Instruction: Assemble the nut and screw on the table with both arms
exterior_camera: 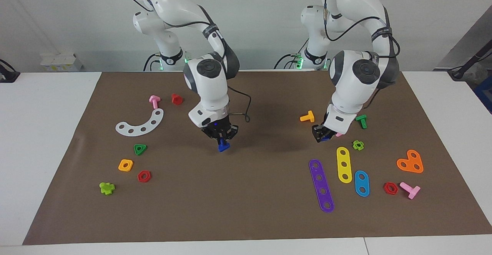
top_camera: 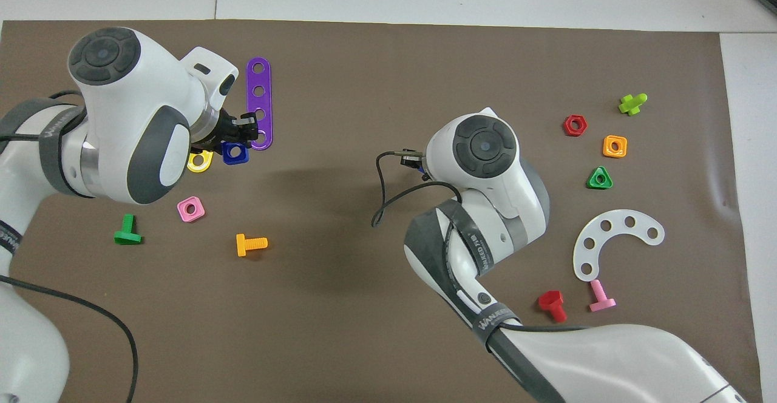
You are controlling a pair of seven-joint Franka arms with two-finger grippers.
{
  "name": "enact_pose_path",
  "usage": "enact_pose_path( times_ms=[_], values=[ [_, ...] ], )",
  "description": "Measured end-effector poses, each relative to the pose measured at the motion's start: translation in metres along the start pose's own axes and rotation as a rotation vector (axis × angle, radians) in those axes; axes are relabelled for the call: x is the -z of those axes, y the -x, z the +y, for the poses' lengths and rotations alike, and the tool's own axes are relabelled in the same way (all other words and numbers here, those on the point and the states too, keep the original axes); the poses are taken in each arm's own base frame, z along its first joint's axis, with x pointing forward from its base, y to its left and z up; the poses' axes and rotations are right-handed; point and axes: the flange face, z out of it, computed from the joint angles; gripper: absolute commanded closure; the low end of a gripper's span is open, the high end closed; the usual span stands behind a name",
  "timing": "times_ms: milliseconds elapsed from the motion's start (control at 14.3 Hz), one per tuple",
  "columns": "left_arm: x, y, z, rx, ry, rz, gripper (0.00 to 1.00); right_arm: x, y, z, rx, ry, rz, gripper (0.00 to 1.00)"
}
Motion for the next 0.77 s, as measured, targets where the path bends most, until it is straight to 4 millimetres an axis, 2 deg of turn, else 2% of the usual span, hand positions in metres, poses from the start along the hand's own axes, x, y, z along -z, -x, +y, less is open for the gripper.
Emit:
enact_pose_path(
  times_ms=[140, 350, 420, 490, 559, 629, 699, 769],
  values=[
    [0.0, 0.002, 0.005, -0.004, 0.006, -0.003, 1.0, -0.012, 0.014, -0.021, -0.024, 0.031, 0.01, 1.0],
    [0.0, 0.014, 0.028, 0.024, 0.012, -0.002, 1.0, -0.029, 0.026, -0.039, -0.053, 0.053, 0.008, 1.0],
    [0.0, 0.019, 0.038, 0.032, 0.015, 0.003, 1.0, -0.032, 0.031, -0.042, -0.061, 0.057, 0.004, 0.93],
    [0.0, 0.024, 0.048, 0.041, 0.02, 0.01, 1.0, -0.034, 0.035, -0.045, -0.067, 0.063, -0.001, 0.79],
    [-0.001, 0.028, 0.059, 0.057, 0.03, 0.024, 1.0, -0.035, 0.037, -0.046, -0.069, 0.068, -0.006, 0.62],
    [-0.003, 0.033, 0.072, 0.077, 0.044, 0.045, 1.0, -0.037, 0.038, -0.045, -0.07, 0.072, -0.009, 0.39],
    [-0.006, 0.038, 0.085, 0.094, 0.058, 0.062, 1.0, -0.039, 0.038, -0.044, -0.071, 0.077, -0.012, 0.25],
    [-0.009, 0.042, 0.094, 0.102, 0.067, 0.072, 1.0, -0.04, 0.038, -0.043, -0.072, 0.079, -0.013, 0.24]
  ],
)
